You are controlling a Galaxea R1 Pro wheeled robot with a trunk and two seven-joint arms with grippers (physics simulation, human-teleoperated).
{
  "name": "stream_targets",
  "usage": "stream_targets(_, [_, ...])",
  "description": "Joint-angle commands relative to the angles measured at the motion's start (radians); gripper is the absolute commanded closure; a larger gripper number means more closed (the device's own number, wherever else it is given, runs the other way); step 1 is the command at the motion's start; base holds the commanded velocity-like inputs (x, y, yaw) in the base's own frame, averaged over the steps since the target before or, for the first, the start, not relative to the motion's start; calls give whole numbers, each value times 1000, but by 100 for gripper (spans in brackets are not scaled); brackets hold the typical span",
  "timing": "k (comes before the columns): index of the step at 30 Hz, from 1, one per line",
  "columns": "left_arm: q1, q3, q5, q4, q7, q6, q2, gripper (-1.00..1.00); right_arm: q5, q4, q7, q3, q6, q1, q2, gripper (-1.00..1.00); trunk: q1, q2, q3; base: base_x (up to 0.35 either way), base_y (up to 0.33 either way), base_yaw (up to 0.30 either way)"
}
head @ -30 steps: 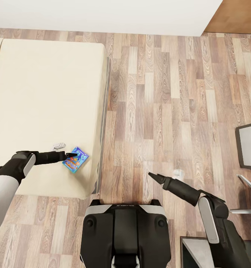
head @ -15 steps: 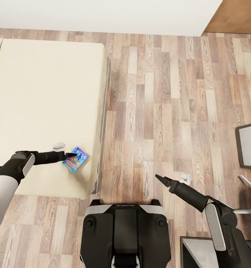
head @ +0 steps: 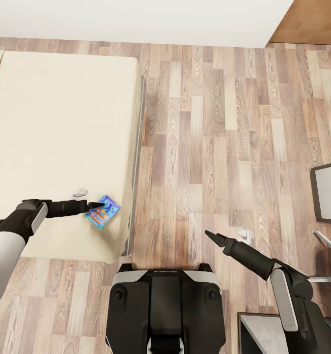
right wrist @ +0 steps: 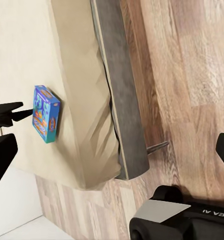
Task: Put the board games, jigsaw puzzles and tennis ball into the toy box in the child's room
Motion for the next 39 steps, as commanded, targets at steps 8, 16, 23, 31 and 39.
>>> stream_targets(8, [0, 0, 7, 1, -2, 10, 0, -100, -4, 0, 4, -2, 6, 0, 1, -100, 1, -2, -1, 0, 0, 0])
stream_targets(16, [0, 1, 8, 1, -3, 10, -1, -100, -4, 0, 4, 0, 6, 0, 1, -100, 1, -2, -1, 0, 0, 0])
stream_targets(23, [0, 2, 10, 2, -4, 10, -3, -100, -4, 0, 4, 1, 6, 0, 1, -100, 1, -2, -1, 0, 0, 0])
stream_targets(31, [0, 2, 11, 2, -5, 16, -3, -100, -5, 1, 4, 2, 6, 0, 1, -100, 1, -2, -1, 0, 0, 0])
stream_targets(39, [0, 3, 12, 3, -7, 17, -3, -100, -4, 1, 4, 2, 6, 0, 1, -100, 1, -2, -1, 0, 0, 0])
